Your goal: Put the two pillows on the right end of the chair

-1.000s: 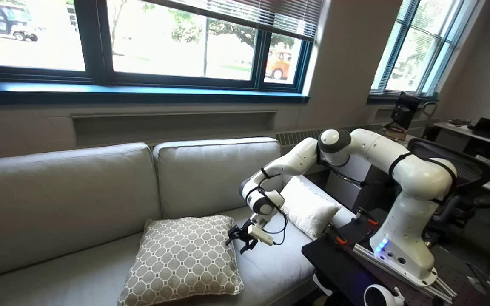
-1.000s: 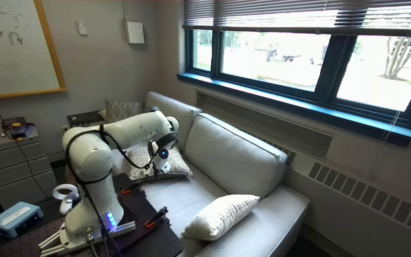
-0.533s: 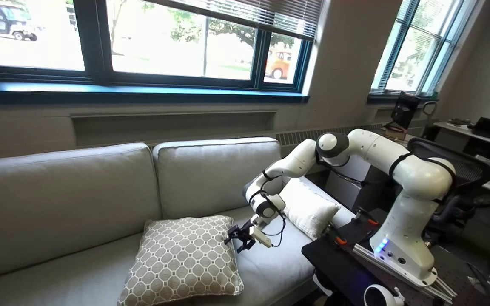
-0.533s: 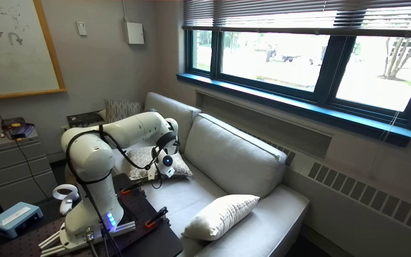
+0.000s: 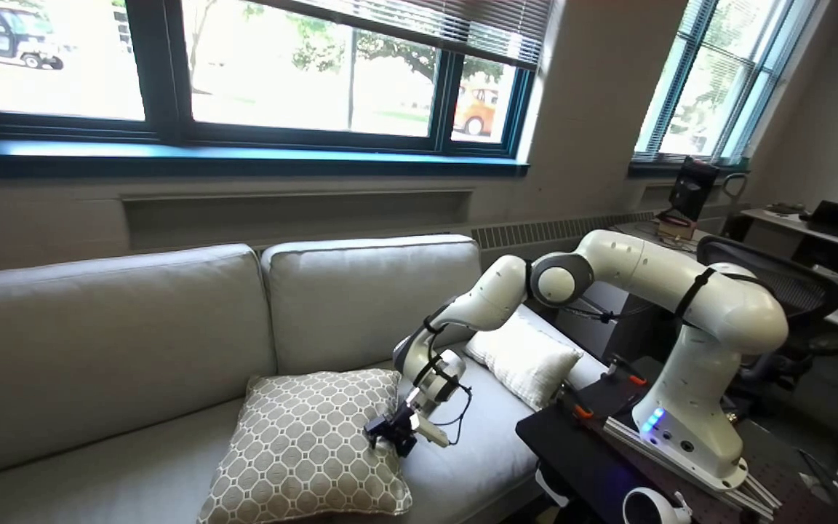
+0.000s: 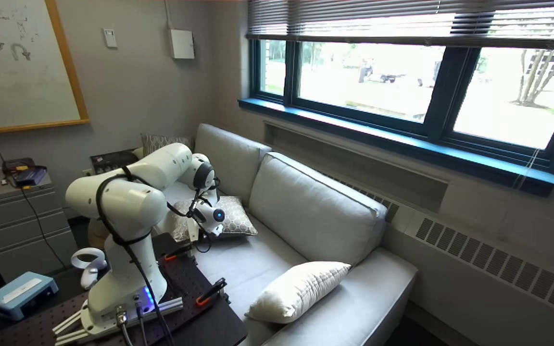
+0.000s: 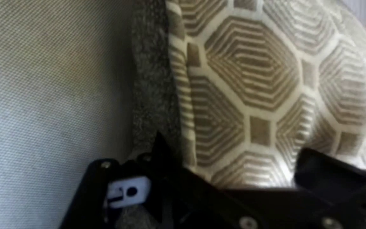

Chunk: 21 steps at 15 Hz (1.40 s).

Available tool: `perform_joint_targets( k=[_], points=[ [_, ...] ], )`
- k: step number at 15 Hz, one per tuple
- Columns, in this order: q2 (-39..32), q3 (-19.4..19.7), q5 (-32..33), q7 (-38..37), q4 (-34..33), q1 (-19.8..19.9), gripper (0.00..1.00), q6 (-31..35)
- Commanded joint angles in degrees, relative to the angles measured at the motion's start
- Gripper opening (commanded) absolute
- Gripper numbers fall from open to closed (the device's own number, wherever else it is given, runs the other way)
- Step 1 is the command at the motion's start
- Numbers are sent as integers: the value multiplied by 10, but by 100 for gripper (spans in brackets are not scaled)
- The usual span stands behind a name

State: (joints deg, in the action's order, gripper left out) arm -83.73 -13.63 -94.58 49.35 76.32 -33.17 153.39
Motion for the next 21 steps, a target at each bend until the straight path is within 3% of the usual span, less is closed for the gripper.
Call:
perform_joint_targets(
  k=[1, 5, 6, 8, 12, 18, 21],
  points=[
    [-11, 57, 24, -73, -54, -65, 73, -67],
    [-10, 77, 26, -82, -59, -78, 46, -81],
    [-9, 43, 54, -74, -55, -51, 39, -55],
    [1, 54, 31, -61, -40, -65, 25, -55],
    [65, 22, -10, -10, 53, -54, 1, -45],
    [175, -38, -49, 57, 202, -53, 0, -10],
    [225, -70, -130, 138, 256, -56, 0, 33]
  ],
)
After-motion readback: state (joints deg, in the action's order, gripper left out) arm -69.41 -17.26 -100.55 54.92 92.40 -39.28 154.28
